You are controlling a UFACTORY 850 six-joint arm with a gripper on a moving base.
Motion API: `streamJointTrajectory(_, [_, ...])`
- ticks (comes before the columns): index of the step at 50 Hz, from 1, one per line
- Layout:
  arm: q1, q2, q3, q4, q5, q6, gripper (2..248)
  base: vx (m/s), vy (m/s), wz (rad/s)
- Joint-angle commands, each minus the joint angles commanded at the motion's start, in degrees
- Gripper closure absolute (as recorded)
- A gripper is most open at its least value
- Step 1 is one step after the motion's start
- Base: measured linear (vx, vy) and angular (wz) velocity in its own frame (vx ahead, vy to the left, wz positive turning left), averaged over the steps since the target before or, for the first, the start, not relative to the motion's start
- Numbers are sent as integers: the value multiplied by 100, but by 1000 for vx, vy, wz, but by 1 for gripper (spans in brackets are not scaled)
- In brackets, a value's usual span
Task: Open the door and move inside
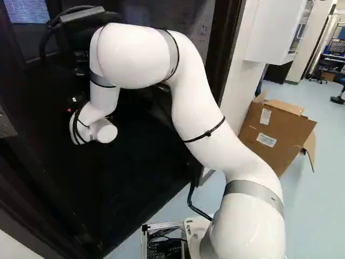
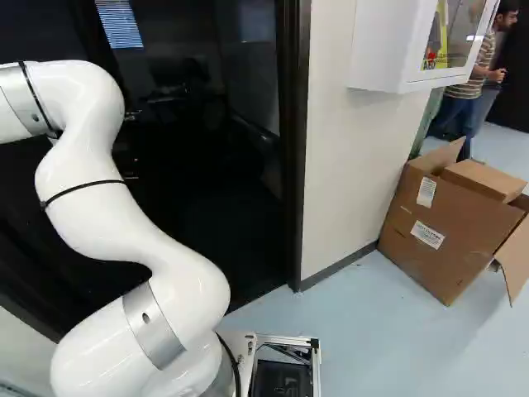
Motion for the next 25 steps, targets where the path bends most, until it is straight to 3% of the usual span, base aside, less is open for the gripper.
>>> streamJointTrajectory(13, [102,-199,-285,-8,4,0,3,0,0,0])
streamJointTrajectory(25, [45,-64,-91,238,4,0,3,0,0,0])
